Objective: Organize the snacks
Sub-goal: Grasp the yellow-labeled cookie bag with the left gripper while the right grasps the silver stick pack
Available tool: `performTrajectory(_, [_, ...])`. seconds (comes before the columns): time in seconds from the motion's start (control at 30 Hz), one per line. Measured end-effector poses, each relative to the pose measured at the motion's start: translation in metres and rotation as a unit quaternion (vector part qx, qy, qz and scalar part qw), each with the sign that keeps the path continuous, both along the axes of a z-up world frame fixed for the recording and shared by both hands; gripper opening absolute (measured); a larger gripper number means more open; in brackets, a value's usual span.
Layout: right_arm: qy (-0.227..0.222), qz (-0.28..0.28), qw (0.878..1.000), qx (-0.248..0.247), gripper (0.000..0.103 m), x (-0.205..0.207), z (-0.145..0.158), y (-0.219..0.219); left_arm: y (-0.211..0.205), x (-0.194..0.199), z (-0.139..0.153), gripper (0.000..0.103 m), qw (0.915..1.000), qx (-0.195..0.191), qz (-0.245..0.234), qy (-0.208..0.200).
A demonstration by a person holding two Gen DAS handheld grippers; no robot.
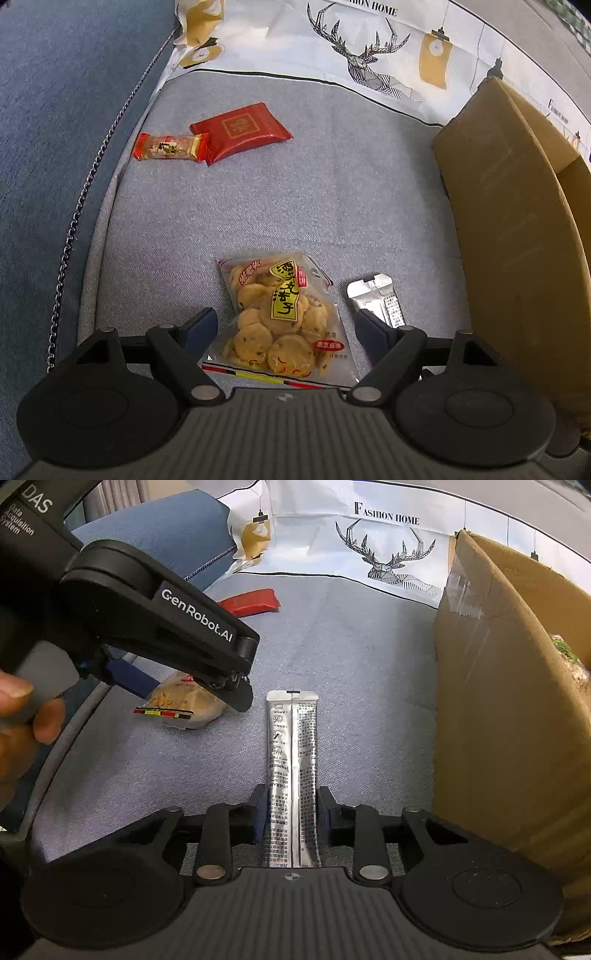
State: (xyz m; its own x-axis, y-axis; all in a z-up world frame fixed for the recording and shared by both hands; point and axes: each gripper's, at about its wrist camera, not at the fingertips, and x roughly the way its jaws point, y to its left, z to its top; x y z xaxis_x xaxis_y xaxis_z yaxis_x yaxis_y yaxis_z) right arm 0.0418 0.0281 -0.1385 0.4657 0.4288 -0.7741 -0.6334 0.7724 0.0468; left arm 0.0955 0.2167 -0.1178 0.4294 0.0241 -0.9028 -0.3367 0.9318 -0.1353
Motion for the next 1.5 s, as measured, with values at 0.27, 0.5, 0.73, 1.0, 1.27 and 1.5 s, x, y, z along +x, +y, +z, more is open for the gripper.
performTrajectory(0.27, [-0.003, 0.002, 1.0, -0.002, 0.031, -0.0023, 0.0005, 0.0007, -0.0049, 0.0034, 0.0004, 0.071, 0.9998, 0.016, -0.012, 0.0])
performTrajectory(0.5, [-0.009, -0.004, 1.0, 0.002, 0.027, -0.003, 0.0027, 0.0, -0.0028, 0.0016, 0.0033, 0.062, 0.9998, 0.014, -0.007, -0.008])
performTrajectory(0.73, [-0.012, -0.01, 1.0, 0.002, 0.027, -0.0066, 0.0033, -0.0005, -0.0009, 0.0023, 0.0038, 0.062, 1.0, 0.004, -0.003, -0.007])
performTrajectory(1.0, [-0.008, -0.011, 1.0, 0.0, 0.028, -0.0046, 0.0034, 0.0024, -0.0011, 0.0024, 0.0016, 0.063, 1.0, 0.007, -0.006, -0.004])
performTrajectory(1.27, [-0.007, -0.01, 1.0, 0.0, 0.028, -0.0049, 0.0032, 0.0026, -0.0009, 0.0026, 0.0016, 0.063, 1.0, 0.005, -0.006, -0.003])
performTrajectory(1.5, [-0.007, -0.009, 1.0, 0.0, 0.03, -0.0044, 0.0033, 0.0033, -0.0019, 0.0029, 0.0009, 0.064, 0.9999, 0.009, -0.008, -0.002])
